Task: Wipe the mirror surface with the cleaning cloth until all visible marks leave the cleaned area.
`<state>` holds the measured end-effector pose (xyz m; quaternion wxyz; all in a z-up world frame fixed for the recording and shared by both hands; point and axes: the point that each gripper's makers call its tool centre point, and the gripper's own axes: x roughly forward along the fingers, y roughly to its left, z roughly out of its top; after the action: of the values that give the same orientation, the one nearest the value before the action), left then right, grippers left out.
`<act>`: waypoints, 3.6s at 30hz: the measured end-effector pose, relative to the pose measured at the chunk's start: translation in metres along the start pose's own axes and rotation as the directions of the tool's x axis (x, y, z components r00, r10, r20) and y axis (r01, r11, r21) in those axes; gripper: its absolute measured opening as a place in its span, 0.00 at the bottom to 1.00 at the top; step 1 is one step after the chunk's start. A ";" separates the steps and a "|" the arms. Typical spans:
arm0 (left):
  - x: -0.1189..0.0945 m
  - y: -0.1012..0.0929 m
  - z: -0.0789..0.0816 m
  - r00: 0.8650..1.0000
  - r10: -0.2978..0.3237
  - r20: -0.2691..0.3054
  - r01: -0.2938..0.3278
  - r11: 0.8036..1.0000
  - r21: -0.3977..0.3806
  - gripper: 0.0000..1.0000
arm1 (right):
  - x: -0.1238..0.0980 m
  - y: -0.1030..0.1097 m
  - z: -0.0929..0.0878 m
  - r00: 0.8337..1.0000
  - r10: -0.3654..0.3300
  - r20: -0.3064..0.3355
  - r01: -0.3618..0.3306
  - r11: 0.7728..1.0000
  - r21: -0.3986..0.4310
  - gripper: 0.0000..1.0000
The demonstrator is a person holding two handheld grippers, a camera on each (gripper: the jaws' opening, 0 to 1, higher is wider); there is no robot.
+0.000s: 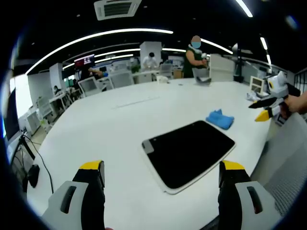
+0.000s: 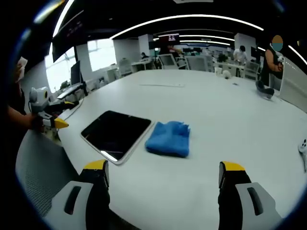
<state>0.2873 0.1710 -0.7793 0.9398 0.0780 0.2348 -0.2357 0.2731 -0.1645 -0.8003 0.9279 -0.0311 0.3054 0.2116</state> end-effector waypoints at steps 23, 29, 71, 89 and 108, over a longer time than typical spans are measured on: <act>-0.001 0.001 -0.002 1.000 0.004 -0.006 -0.004 1.000 -0.006 0.99 | 0.000 0.001 -0.003 1.000 -0.001 -0.017 0.000 1.000 -0.017 0.95; 0.000 0.002 -0.002 1.000 0.003 -0.007 -0.003 1.000 -0.002 0.99 | 0.000 0.001 -0.003 1.000 0.001 -0.020 -0.001 1.000 -0.016 0.95; -0.001 0.003 -0.005 1.000 0.005 -0.020 -0.005 1.000 0.001 0.99 | 0.000 0.000 -0.005 1.000 -0.006 -0.031 0.006 1.000 -0.009 0.96; -0.002 0.002 -0.001 1.000 0.007 0.001 -0.007 1.000 0.005 0.99 | 0.000 0.004 -0.007 0.999 0.001 -0.046 -0.003 1.000 -0.029 0.96; -0.002 0.005 0.000 1.000 0.016 0.005 -0.016 1.000 -0.008 0.99 | 0.000 0.004 0.000 0.999 0.001 -0.051 -0.004 0.997 -0.071 0.98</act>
<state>0.2877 0.1762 -0.7780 0.9425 0.0755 0.2329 -0.2274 0.2709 -0.1612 -0.8001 0.9178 -0.0693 0.3213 0.2227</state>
